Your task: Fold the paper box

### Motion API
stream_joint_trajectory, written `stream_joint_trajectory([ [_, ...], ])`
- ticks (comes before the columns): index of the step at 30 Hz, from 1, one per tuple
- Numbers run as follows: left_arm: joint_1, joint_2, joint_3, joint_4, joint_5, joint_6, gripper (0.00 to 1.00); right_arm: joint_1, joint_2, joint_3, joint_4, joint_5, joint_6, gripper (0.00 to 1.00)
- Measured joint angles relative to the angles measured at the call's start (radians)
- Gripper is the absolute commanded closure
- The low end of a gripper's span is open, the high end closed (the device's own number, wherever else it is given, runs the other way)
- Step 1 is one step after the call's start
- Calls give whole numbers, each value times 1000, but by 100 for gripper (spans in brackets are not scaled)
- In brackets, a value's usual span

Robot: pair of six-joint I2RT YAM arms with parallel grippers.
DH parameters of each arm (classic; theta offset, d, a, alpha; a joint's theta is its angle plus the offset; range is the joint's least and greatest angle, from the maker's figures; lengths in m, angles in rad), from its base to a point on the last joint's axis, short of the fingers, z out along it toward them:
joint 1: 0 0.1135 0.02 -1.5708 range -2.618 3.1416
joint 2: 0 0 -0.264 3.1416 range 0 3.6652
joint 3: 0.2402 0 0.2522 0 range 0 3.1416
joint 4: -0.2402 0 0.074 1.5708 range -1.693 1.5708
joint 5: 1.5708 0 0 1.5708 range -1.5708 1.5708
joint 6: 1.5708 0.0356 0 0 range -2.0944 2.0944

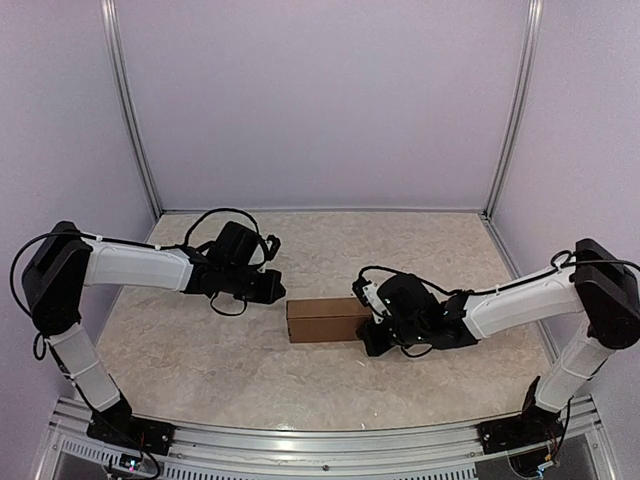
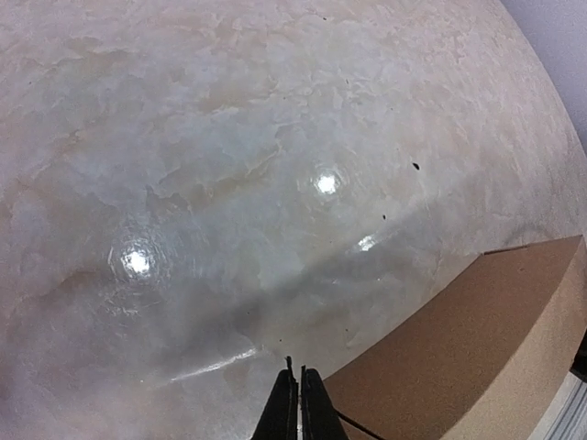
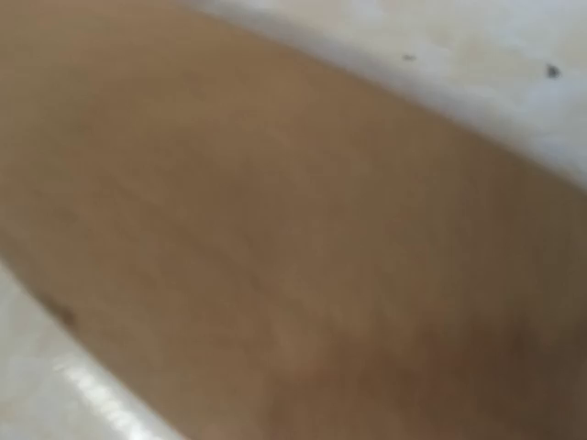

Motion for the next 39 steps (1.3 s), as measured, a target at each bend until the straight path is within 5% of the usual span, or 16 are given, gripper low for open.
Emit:
stream_joint_trajectory([
  [16, -88, 31, 14, -14, 89, 27, 99, -30, 115, 128, -27, 132, 31, 100],
  [39, -158, -81, -62, -21, 45, -2, 100, -169, 299, 208, 180, -187, 81, 100],
])
